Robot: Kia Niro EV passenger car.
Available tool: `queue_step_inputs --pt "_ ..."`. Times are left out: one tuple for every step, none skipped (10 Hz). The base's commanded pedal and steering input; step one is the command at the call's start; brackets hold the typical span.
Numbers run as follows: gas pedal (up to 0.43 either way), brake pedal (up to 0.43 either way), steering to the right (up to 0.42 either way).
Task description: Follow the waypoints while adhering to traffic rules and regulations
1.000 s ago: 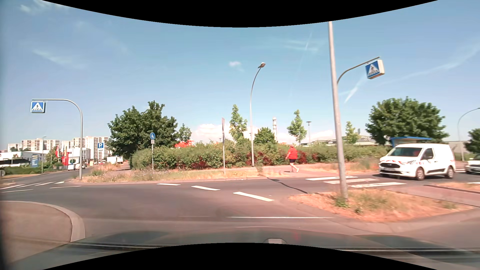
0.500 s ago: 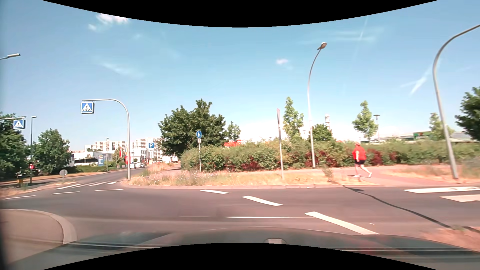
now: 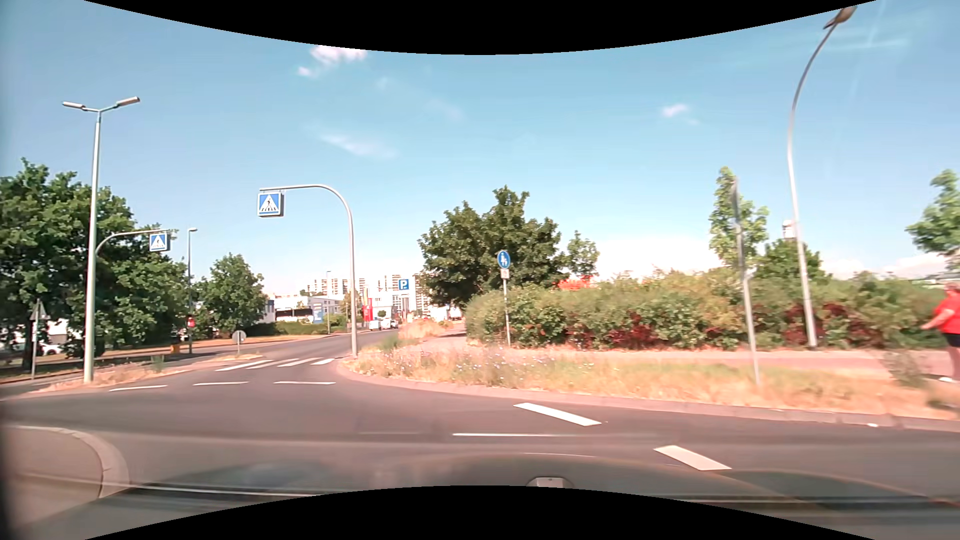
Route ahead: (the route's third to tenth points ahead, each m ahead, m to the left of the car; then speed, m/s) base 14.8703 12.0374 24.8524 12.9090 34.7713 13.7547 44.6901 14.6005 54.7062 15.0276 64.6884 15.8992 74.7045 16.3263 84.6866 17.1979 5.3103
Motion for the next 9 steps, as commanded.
queue_step_inputs --pt "0.157 0.0 -0.385" --pt "0.157 0.0 -0.379" --pt "0.157 0.0 -0.368" --pt "0.157 0.0 -0.362" --pt "0.157 0.0 -0.363" --pt "0.157 0.0 -0.363" --pt "0.157 0.0 -0.361" --pt "0.15 0.0 -0.354" --pt "0.138 0.0 -0.339"
